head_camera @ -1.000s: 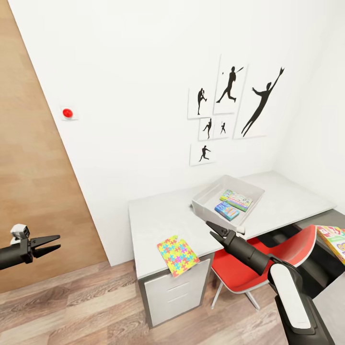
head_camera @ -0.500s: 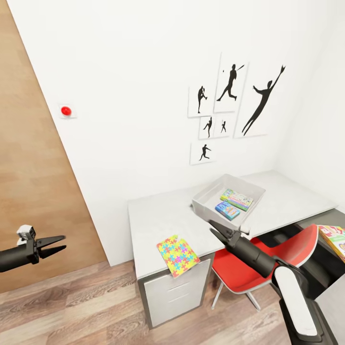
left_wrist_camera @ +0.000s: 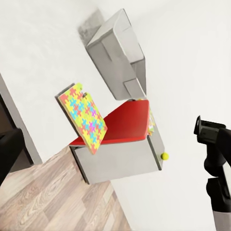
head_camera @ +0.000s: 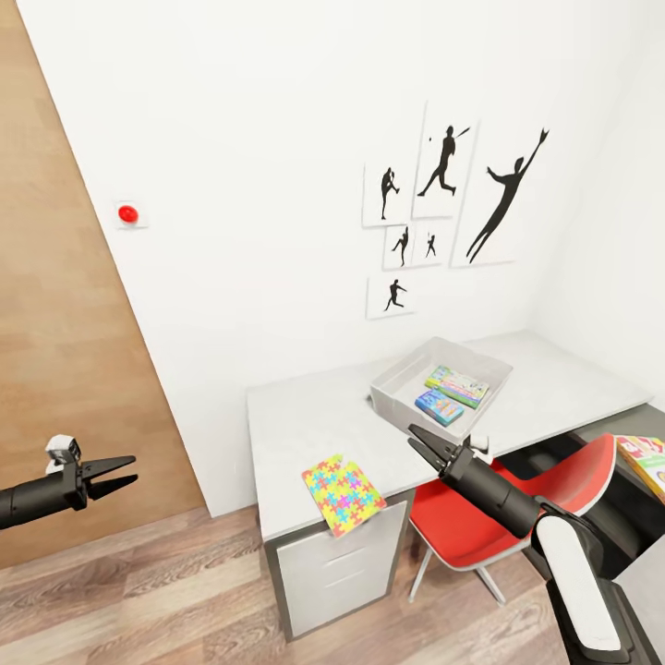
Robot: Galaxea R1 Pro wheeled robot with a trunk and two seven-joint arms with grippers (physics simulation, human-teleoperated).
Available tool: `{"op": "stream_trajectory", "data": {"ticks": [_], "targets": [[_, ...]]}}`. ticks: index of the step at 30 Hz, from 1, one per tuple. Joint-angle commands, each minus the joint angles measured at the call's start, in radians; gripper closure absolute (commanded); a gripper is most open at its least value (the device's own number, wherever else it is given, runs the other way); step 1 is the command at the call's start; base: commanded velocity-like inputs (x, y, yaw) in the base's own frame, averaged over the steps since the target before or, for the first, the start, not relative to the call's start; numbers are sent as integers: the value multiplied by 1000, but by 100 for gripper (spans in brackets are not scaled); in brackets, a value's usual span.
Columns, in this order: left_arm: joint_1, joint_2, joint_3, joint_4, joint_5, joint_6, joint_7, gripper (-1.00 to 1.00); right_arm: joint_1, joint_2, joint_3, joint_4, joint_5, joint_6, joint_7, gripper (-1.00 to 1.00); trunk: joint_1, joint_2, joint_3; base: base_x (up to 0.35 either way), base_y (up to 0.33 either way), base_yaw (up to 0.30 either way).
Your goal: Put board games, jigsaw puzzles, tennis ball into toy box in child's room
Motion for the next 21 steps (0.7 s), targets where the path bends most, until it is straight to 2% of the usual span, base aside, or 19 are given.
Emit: {"op": "stream_trajectory", "data": {"ticks": [1, 8, 21], "targets": [[-1, 0, 0, 0, -1, 11, -4, -100, -1, 0, -1, 0, -1, 6, 2, -100, 4, -9, -3, -91, 0, 0], [-1, 0, 0, 0, -1, 11, -4, -100, -1, 0, -2, 0, -1, 6, 3, -100, 31, -58, -14, -142, 0, 0], [-1, 0, 1, 0, -2, 11, -4, -100, 1, 0, -2, 1, -1, 5, 4, -100, 81, -149, -37, -10, 0, -73]]}}
